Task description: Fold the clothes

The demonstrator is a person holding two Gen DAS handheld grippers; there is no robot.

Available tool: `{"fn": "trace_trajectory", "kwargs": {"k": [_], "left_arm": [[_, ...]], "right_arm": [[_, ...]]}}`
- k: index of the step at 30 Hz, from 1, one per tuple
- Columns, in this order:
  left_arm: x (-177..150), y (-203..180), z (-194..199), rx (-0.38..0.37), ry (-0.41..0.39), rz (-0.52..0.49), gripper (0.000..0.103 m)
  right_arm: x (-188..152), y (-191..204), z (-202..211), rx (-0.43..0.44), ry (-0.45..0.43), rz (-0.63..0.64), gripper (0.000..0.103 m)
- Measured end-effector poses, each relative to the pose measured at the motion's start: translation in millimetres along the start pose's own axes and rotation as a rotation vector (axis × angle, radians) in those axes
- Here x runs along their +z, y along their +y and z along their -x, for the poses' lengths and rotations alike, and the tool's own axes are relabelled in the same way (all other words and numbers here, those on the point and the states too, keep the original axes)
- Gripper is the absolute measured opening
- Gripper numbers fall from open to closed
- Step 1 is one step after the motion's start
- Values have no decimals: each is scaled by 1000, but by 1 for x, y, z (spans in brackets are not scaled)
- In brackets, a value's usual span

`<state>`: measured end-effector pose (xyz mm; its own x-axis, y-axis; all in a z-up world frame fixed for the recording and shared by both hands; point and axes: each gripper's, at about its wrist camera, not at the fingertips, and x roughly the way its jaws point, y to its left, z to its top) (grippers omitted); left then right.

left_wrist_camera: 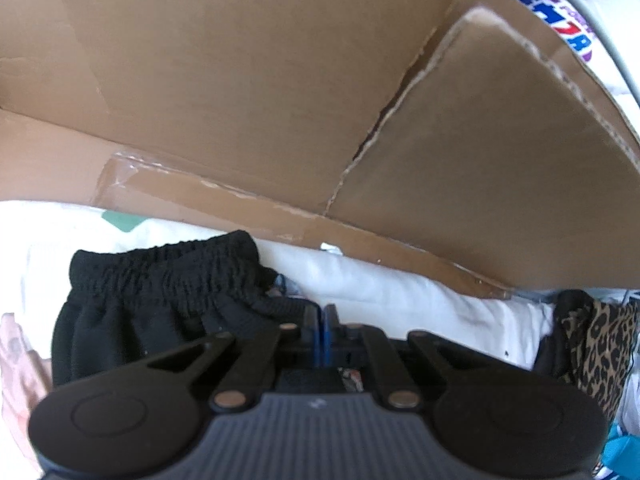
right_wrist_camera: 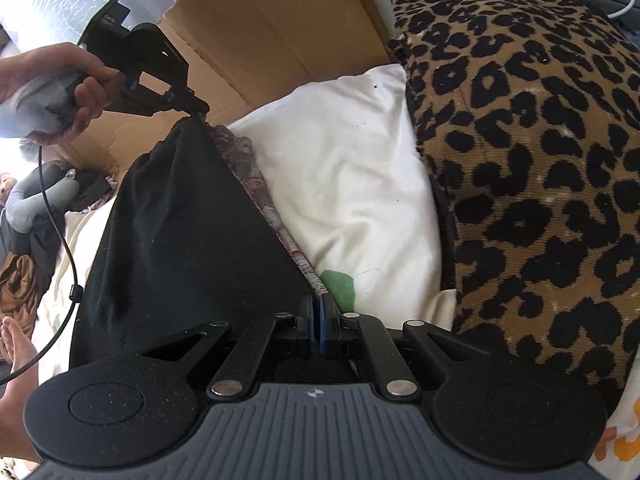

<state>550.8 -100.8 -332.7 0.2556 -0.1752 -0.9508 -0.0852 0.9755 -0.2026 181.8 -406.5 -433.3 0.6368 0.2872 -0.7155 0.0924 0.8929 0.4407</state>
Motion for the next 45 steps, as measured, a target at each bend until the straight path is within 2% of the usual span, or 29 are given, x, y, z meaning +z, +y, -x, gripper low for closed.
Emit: {"fn": "trace_trajectory", "kwargs": {"k": [7,12,15,17,18,21,24,26,28,29,33,37,45], "left_arm": [[3,-3,-15,-21,13,-4,2],[4,-2,-26,-25,36,-44,11],[7,-8,-12,-47,19,-90,31],[8,-15,5,-56,3,-138,52],[7,-19,13,-56,3,-161,53],[-1,-28,31,-44,13,-238,51],[-18,-35,31,-8,65,-325,43],[-32,-38,24,22,102,-368,28],[-44,-38,12,56,131,-386,22],[-49,-37,6,72,144,-392,22],[-70,-38,-10,123,184,-430,21],[-80,-43,-22,136,191,-446,21],[-75,-41,-31,31,128,-424,22]], "right_arm": [[0,-1,1,-33,8,7,0],[-4,-2,0,-65,24,0,0],[-4,-2,1,-67,26,-4,0],[-3,-4,3,-64,23,-18,1],[-3,-6,4,-62,20,-26,2],[-2,-9,10,-52,6,-53,4],[-2,-11,19,-29,-17,-73,4],[-4,-10,23,-8,-27,-81,5],[-6,-8,26,2,-27,-82,10],[-7,-6,28,1,-31,-76,15],[-11,2,32,11,-56,-56,22],[-13,8,36,13,-80,-39,24],[-8,19,37,-5,-114,3,26]]}}
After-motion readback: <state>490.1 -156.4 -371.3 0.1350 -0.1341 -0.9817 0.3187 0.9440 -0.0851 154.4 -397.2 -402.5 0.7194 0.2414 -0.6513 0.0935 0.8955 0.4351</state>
